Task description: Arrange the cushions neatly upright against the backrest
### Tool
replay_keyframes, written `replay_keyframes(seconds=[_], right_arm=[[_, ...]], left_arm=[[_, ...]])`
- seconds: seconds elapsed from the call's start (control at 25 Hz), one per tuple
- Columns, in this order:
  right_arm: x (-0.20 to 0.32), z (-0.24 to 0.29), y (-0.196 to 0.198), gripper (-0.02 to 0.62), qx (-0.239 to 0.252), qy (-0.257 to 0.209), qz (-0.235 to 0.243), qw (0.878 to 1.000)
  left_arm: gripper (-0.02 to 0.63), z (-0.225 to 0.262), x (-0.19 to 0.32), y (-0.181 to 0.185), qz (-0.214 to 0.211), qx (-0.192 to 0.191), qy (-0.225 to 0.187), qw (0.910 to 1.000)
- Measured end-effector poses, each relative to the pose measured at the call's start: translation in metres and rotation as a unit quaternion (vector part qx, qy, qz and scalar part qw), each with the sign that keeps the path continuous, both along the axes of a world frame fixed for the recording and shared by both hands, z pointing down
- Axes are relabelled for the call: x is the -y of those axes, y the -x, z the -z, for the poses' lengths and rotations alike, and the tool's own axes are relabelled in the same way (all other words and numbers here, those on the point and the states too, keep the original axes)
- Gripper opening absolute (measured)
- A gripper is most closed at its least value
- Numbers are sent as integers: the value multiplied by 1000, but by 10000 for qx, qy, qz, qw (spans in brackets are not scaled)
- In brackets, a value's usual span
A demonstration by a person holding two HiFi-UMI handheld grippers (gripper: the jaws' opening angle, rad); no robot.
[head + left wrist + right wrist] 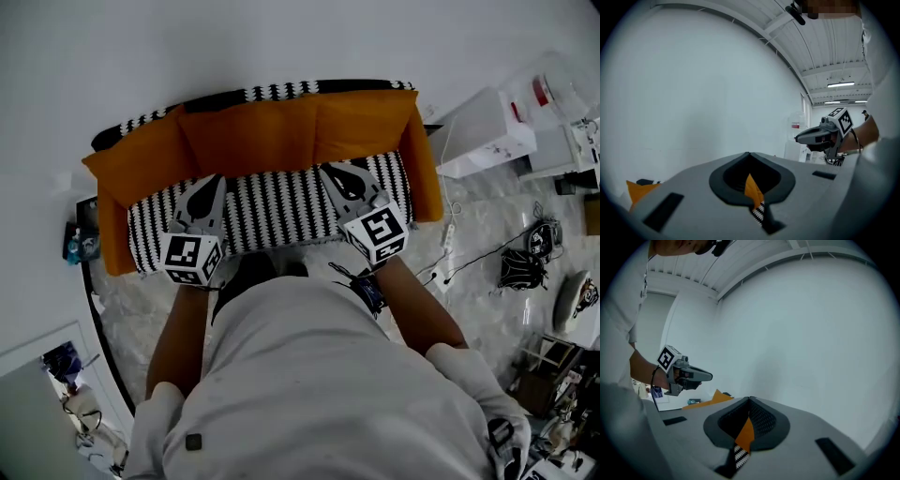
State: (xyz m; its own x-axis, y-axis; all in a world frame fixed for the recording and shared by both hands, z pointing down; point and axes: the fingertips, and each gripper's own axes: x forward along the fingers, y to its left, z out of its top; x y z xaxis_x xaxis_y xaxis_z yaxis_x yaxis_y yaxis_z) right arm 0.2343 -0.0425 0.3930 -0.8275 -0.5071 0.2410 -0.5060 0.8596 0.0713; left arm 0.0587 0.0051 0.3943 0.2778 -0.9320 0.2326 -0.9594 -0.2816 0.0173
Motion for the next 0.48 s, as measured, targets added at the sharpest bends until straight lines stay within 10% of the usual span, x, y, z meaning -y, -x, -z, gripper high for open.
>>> replay_keyframes(seconds=[0.48], right_arm=[[-70,-19,-32,26,-9,173,423,9990]], left_arm=[[9,12,-85,-25,341,285,1,9990]])
